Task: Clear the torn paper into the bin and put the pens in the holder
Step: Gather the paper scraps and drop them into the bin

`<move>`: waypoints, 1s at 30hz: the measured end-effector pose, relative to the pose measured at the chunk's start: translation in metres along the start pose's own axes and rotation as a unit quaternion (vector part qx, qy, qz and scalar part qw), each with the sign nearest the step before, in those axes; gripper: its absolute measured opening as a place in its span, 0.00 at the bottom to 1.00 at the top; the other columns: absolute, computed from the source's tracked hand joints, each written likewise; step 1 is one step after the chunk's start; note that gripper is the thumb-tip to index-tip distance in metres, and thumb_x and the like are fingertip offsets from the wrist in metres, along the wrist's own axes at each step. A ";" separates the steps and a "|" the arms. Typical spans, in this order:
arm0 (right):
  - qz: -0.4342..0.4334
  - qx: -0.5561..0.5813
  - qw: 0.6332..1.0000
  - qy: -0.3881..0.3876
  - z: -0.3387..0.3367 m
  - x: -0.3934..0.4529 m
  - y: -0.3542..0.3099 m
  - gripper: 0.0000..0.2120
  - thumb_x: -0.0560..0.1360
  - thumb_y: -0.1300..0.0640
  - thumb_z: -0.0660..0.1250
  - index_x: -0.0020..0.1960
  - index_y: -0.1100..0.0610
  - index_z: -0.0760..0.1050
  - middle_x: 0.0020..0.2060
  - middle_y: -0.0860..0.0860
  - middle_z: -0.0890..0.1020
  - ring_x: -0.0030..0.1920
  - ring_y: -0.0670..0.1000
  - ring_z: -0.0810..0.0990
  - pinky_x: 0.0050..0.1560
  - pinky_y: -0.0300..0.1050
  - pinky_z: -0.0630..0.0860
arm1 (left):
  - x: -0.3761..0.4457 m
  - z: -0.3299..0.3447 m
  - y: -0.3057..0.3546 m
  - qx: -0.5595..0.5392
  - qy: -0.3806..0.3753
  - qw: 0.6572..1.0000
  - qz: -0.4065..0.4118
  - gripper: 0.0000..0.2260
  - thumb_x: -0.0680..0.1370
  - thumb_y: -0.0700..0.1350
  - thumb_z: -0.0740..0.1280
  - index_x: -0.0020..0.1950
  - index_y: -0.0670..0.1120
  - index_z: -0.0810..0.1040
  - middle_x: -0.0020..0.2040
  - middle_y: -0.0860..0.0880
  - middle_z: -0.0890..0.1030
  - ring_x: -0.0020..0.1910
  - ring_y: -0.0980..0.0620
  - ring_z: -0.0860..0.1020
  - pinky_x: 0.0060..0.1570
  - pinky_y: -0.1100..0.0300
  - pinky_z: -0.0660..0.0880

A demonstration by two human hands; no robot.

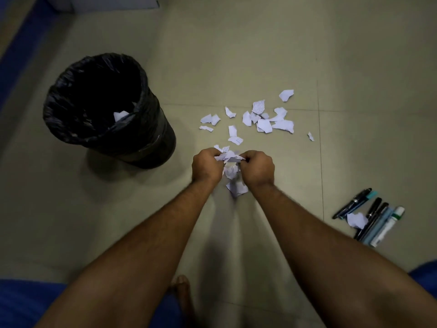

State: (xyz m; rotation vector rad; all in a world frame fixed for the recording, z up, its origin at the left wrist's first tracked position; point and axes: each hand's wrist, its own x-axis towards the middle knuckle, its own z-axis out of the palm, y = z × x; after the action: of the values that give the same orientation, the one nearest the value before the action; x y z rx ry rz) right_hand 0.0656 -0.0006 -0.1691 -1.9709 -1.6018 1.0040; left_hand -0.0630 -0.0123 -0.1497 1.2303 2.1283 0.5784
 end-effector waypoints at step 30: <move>-0.221 -0.145 0.957 -0.121 0.037 -0.019 -0.346 0.06 0.71 0.59 0.68 0.47 0.58 0.80 0.40 0.54 0.81 0.42 0.56 0.81 0.39 0.43 0.73 | 0.067 -0.298 -0.008 0.136 0.123 0.979 -0.090 0.11 0.75 0.42 0.68 0.57 0.45 0.76 0.56 0.43 0.80 0.54 0.41 0.79 0.51 0.53 0.76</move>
State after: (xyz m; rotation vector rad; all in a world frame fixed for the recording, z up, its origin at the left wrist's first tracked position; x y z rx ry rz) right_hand -0.1935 0.0657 0.0544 -1.5790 -2.3094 0.8898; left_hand -0.2992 0.0222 0.0410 1.1359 2.5636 0.3854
